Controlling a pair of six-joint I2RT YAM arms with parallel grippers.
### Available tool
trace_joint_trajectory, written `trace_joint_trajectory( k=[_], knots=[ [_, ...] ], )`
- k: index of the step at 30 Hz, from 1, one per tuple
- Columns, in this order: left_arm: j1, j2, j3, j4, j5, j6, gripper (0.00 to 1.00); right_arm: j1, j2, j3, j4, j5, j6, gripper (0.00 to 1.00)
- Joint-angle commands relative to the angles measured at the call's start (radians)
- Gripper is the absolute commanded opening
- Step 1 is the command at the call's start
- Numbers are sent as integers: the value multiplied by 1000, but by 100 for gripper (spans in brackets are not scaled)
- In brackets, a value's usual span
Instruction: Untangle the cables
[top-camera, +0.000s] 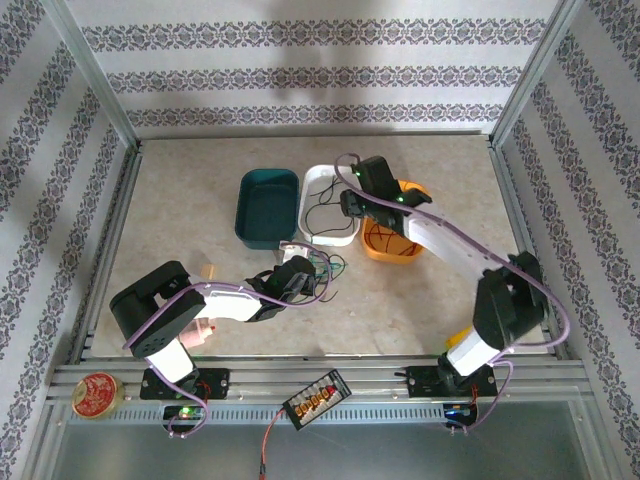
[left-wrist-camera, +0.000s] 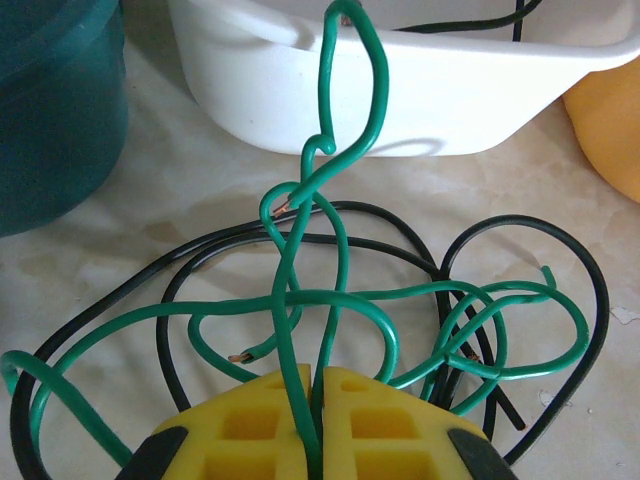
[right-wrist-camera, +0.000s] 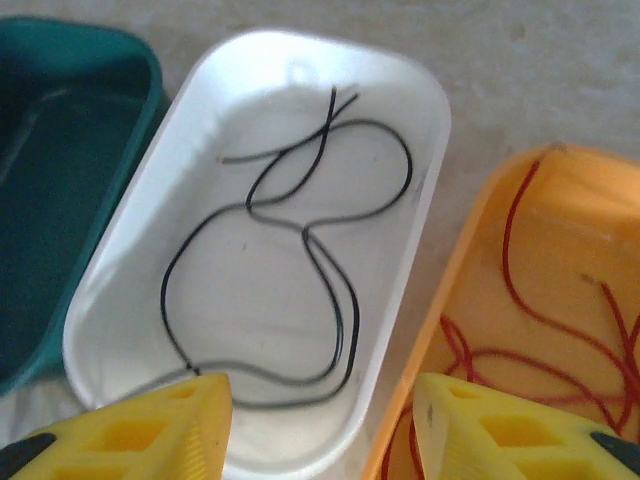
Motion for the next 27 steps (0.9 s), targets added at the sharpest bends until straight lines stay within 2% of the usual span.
trace_joint_trajectory(
  k=[1, 4, 6, 12, 21, 27],
  knots=[
    [-9, -8, -13, -25, -20, -13, 0, 40, -65, -131, 2, -113, 23, 51],
    [-9, -10, -16, -22, -22, -15, 0, 77, -115, -241, 8, -264, 21, 52],
    [-9, -8, -16, -22, -20, -13, 0, 106, -131, -303, 17, -288, 26, 52],
    [-9, -4, -8, -27, -19, -12, 0, 120, -84, -367, 96, -288, 78, 52],
    [-9, -13, -19, -24, -29, -18, 0, 119, 45, -323, 166, -246, 93, 44],
    [-9, -9, -15, -28, -26, -16, 0, 100, 67, -321, 182, -203, 100, 41]
  ],
)
